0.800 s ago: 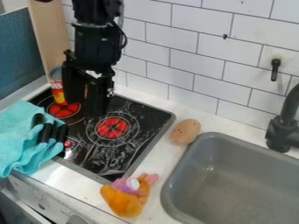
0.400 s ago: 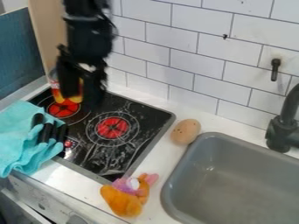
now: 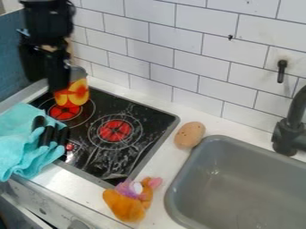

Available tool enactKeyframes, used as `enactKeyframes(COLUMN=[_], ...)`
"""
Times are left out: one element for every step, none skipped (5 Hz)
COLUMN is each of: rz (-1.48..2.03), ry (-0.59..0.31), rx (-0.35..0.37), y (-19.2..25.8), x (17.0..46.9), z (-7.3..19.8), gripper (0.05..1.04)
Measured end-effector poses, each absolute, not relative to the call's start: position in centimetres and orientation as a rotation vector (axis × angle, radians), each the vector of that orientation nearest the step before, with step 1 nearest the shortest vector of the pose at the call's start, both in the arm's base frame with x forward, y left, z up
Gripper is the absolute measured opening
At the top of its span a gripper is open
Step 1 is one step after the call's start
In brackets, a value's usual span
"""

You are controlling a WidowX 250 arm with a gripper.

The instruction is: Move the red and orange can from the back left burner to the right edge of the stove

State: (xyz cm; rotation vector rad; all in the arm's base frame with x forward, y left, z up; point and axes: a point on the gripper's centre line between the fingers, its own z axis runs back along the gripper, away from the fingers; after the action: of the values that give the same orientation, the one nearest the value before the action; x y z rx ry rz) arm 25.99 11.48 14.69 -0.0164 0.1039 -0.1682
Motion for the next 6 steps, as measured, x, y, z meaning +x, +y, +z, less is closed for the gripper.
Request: enactKeyframes(rz=[-0.090, -0.033, -0.016, 0.036, 0.052, 0.065], ry=[0.054, 0.034, 0.014, -0.003, -0.019, -0.029], rx=[-0.053, -0.072, -0.060, -0.024, 0.007, 0.008], y=[14.9, 17.5, 18.6, 19.5, 20.8, 21.7], x=[27.0, 27.4, 27.9, 28.8, 30.3, 31.7], z=[15.2, 15.0, 14.7, 14.1, 13.2, 12.2], gripper=[1.000, 1.000, 1.000, 1.000, 1.000, 1.000])
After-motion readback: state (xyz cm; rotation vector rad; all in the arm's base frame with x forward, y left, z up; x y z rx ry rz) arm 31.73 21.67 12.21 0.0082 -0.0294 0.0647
